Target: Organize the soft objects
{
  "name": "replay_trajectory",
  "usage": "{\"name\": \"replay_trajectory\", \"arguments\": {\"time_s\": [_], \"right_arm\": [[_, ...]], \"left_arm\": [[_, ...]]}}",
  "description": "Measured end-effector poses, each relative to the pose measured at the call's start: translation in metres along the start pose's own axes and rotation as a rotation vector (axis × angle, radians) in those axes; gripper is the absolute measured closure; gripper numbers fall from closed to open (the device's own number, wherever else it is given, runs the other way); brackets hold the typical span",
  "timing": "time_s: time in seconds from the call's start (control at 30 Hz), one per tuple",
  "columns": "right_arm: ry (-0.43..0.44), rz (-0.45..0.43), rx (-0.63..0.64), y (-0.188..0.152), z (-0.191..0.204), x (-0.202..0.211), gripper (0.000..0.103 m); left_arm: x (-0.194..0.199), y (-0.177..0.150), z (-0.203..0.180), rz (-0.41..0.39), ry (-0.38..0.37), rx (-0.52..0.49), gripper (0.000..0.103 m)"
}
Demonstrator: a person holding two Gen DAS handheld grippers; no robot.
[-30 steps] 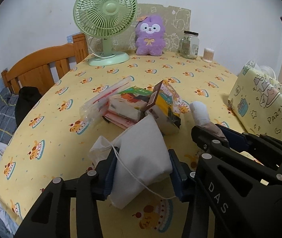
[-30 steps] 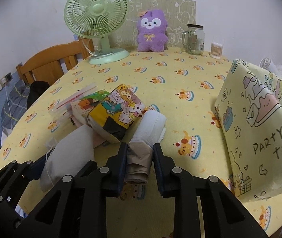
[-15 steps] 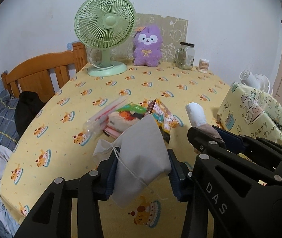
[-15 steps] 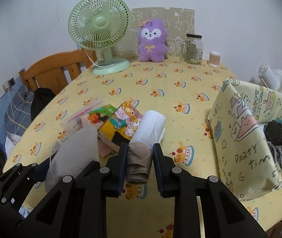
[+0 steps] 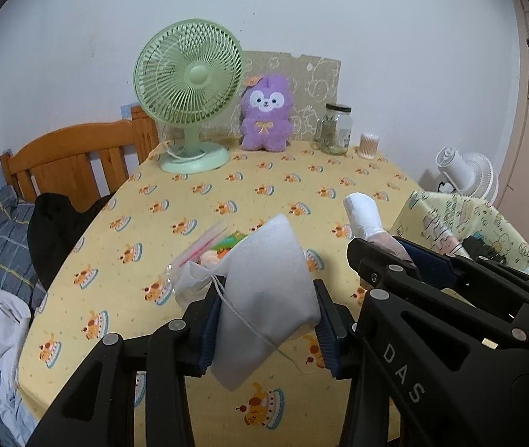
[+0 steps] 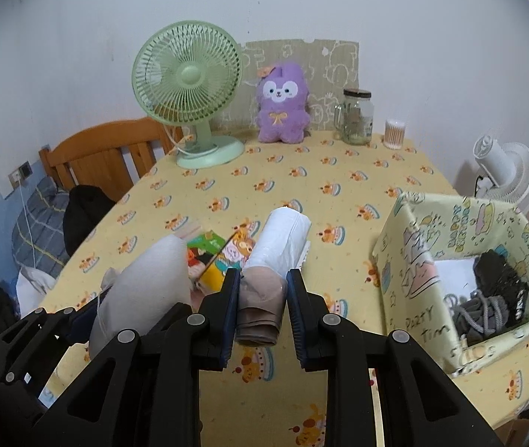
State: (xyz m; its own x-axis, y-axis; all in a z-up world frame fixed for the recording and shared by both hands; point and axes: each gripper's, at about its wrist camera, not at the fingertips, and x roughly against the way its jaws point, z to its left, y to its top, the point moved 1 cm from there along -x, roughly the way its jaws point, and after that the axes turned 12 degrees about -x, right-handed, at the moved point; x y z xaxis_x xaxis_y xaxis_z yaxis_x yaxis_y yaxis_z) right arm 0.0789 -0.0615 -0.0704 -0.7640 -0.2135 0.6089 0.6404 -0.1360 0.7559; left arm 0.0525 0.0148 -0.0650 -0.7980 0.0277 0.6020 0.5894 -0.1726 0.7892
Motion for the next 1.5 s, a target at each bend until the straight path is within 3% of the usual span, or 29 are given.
{"name": "replay_trajectory", "arguments": {"time_s": [0.8, 1.5], "right_arm": [[0.041, -0.073, 0.013, 0.038, 0.005, 0.034, 0.075], [0.042, -0.097, 0.015, 0.055, -0.032, 0.041, 0.075]], "left_arm": [[0.027, 0.038, -0.002, -0.075, 0.001, -0.025, 0.057], [0.019, 0.06, -0.042, -0.092, -0.034, -0.067, 0.057]]}}
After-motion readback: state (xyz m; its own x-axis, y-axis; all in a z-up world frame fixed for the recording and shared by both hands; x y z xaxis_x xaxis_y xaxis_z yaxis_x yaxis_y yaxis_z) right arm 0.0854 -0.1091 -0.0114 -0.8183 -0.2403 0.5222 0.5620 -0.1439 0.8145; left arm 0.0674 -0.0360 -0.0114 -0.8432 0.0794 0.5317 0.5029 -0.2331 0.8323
